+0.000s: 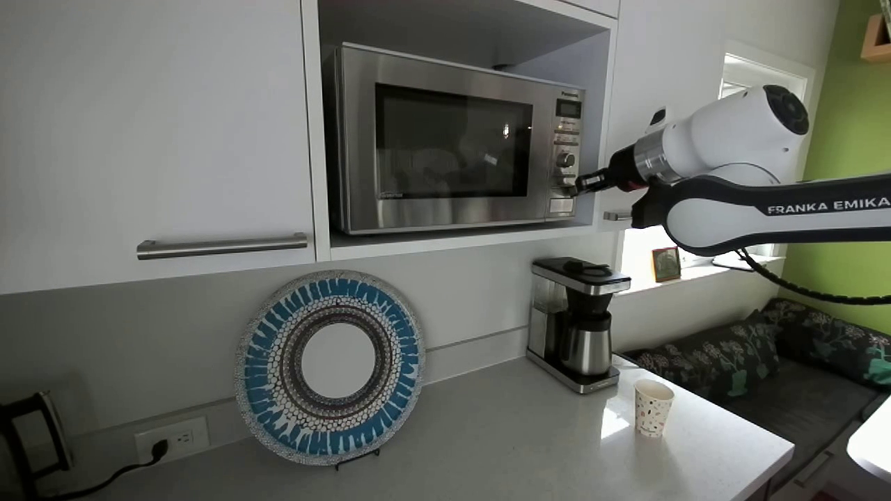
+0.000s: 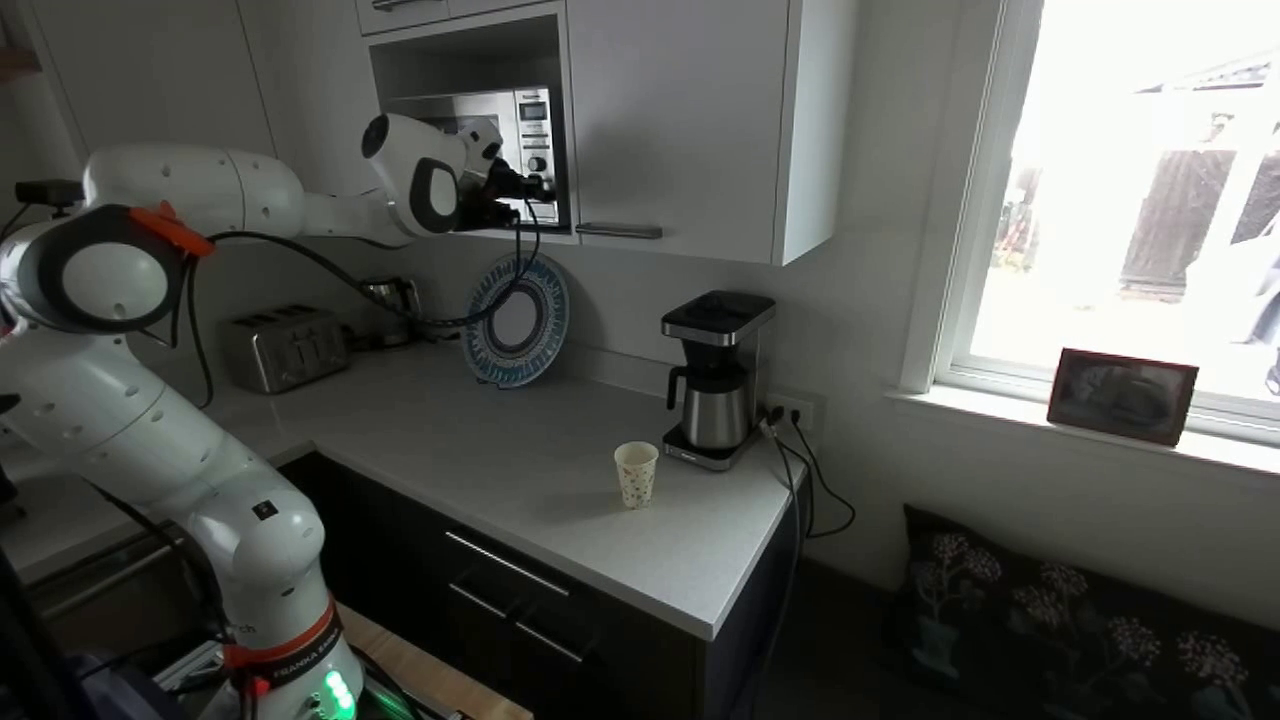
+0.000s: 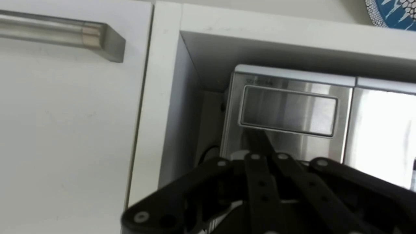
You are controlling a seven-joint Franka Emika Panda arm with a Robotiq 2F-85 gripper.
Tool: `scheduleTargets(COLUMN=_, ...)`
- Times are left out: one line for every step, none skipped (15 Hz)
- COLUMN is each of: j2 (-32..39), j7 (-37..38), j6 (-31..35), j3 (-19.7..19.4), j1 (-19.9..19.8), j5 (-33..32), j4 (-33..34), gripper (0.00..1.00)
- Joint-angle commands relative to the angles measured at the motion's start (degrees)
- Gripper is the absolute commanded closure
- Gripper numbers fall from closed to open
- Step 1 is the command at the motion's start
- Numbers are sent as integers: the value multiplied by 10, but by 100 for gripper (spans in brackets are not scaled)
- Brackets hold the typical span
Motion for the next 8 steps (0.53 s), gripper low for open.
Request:
scheduleTargets(j2=0, j7=-11, j6=23, j3=-7, j1=8, j5=1, j4=-6, gripper=100)
scheduleTargets(j2=1, j7=-11, j6=24, j3=-6, j1=8, j5=2, j4=-7, gripper=100)
scheduleTargets(j2=1, j7=-11, j6=24, j3=-6, j1=9, j5=2, j4=-7, gripper=100)
scheduleTargets(j2=0, j7=-11, j6=18, j3=-7, j1=11, j5=5, j4=-6, gripper=100)
scheduleTargets(j2=-4, j7=-6, j6=6, j3=-2, j1=4, j5=1, j4=-5, gripper=100)
scheduleTargets(j2=-10, j7=-3, j6=-8, j3=-1, j1=3, j5=2, j4=-4, gripper=100)
scheduleTargets(j2=-16, j7=1, j6=-21, j3=4, j1=-4, j5=-3, j4=-3, gripper=100)
scheduleTargets(j2=-21, j7=5, j6=-35, j3=8, j1=-8, j5=-4, j4=-2, gripper=100)
